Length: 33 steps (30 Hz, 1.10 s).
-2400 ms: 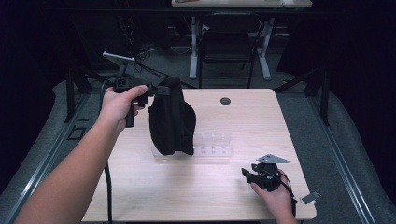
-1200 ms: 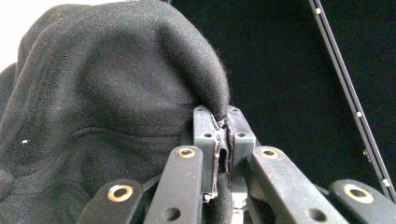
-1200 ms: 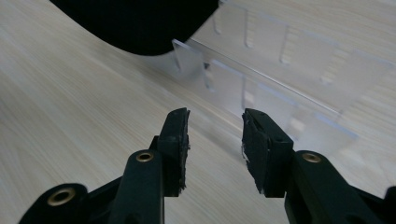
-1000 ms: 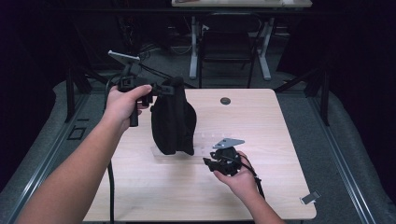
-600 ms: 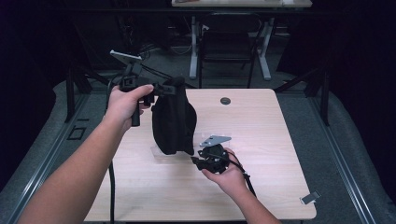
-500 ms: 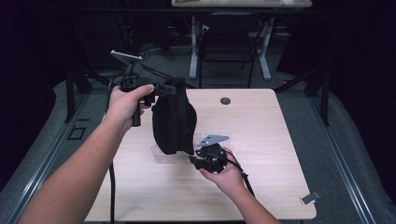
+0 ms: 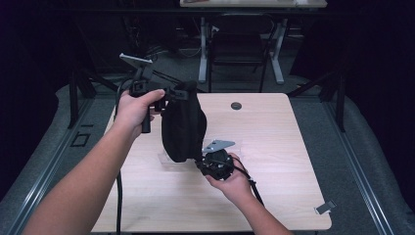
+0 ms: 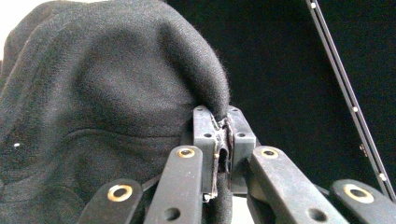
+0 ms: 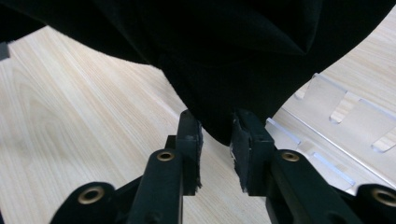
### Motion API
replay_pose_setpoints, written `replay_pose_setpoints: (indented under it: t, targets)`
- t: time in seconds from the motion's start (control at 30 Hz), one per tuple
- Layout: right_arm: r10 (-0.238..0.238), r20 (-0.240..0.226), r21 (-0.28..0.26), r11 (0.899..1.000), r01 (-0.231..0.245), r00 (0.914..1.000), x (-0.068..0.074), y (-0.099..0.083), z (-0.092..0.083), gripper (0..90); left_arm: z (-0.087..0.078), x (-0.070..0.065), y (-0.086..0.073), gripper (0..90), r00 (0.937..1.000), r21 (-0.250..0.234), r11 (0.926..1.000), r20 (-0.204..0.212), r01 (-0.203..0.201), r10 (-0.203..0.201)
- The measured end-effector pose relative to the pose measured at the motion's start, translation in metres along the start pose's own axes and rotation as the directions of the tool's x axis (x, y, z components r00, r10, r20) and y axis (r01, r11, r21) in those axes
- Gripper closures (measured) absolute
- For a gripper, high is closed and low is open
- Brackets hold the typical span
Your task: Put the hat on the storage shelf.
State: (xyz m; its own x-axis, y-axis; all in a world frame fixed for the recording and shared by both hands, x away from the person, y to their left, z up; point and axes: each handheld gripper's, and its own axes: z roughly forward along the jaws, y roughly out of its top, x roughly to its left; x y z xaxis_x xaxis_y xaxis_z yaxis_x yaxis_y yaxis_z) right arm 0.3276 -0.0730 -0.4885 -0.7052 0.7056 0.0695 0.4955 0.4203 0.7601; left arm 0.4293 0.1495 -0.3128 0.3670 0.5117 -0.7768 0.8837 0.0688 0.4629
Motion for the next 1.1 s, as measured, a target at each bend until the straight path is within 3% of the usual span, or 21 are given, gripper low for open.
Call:
replay_pose_setpoints:
  t: [0.53,0.8,1.07,1.1]
  targets:
    - [-0.062,0.065,-0.013,0.998,0.063,0.996,0.004,-0.011,-0.003,80.5,0.013,-0.007,-0.002,80.7,0.9989,0.017,0.9993,0.036,-0.032,0.032]
    - [-0.05,0.067,-0.049,0.997,0.053,0.9965,0.004,-0.019,-0.002,81.4,0.02,-0.013,-0.004,76.1,0.9979,0.031,0.9985,0.047,-0.046,0.044]
    - [-0.067,0.105,-0.031,0.997,0.07,0.9922,0.004,-0.022,0.0,84.2,0.023,-0.018,-0.003,69.1,0.9953,0.028,0.9981,0.081,-0.056,0.053]
    - [-0.072,0.124,0.005,0.997,0.072,0.9896,0.003,-0.023,0.0,84.8,0.023,-0.018,-0.003,68.7,0.995,0.024,0.9977,0.078,-0.064,0.062]
